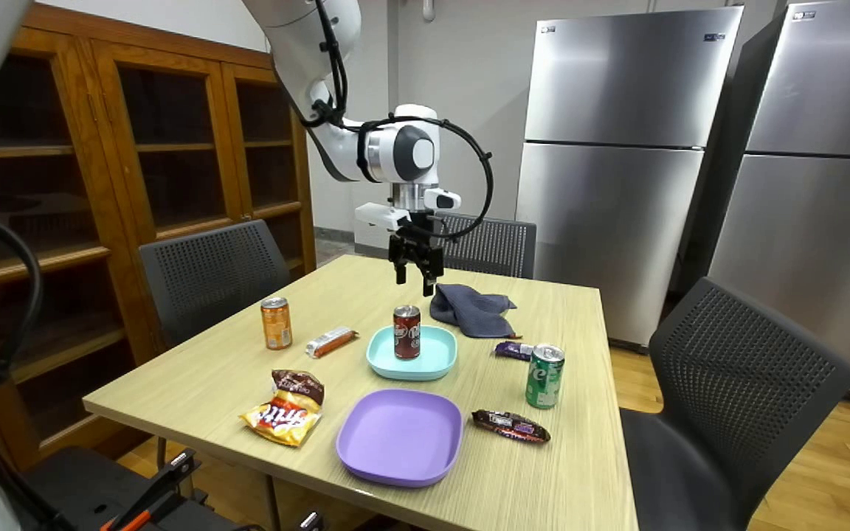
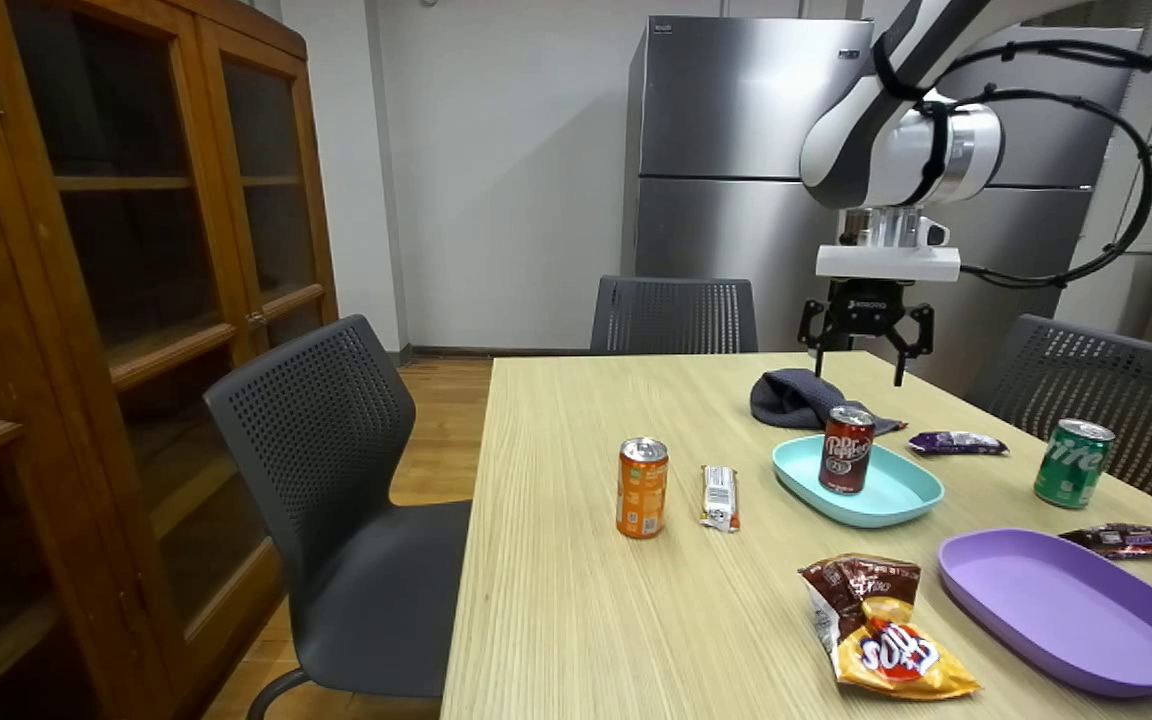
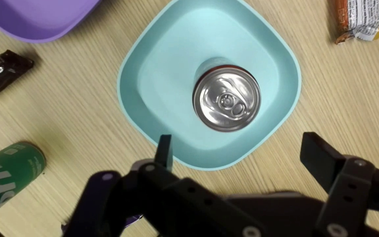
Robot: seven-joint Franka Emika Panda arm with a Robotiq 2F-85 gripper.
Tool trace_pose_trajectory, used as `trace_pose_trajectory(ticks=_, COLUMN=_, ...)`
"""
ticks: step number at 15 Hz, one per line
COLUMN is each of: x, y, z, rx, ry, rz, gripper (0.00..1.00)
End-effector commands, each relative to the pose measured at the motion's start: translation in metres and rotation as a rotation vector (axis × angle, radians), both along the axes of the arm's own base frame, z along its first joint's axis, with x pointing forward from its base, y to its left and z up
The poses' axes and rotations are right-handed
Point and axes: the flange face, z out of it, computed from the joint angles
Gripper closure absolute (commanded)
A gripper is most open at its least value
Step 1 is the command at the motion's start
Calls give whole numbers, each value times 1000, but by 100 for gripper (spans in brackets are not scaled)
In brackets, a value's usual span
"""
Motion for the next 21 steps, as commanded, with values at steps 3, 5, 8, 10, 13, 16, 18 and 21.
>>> trace_pose_trajectory(ticks=3, x=-14, y=11, z=29, rx=20, ry=-10, rz=42, gripper=0)
trace_pose_trajectory(ticks=5, x=-15, y=26, z=31, rx=22, ry=-11, rz=79, gripper=0)
trace_pose_trajectory(ticks=8, x=-17, y=52, z=28, rx=34, ry=-7, rz=135, gripper=0)
trace_pose_trajectory(ticks=10, x=-18, y=71, z=23, rx=40, ry=-1, rz=170, gripper=0)
trace_pose_trajectory(ticks=13, x=-21, y=97, z=17, rx=53, ry=5, rz=212, gripper=0)
trace_pose_trajectory(ticks=16, x=-22, y=113, z=3, rx=73, ry=20, rz=227, gripper=0)
trace_pose_trajectory(ticks=18, x=-23, y=119, z=-10, rx=78, ry=35, rz=237, gripper=0)
trace_pose_trajectory(ticks=21, x=-27, y=126, z=-28, rx=83, ry=63, rz=258, gripper=0)
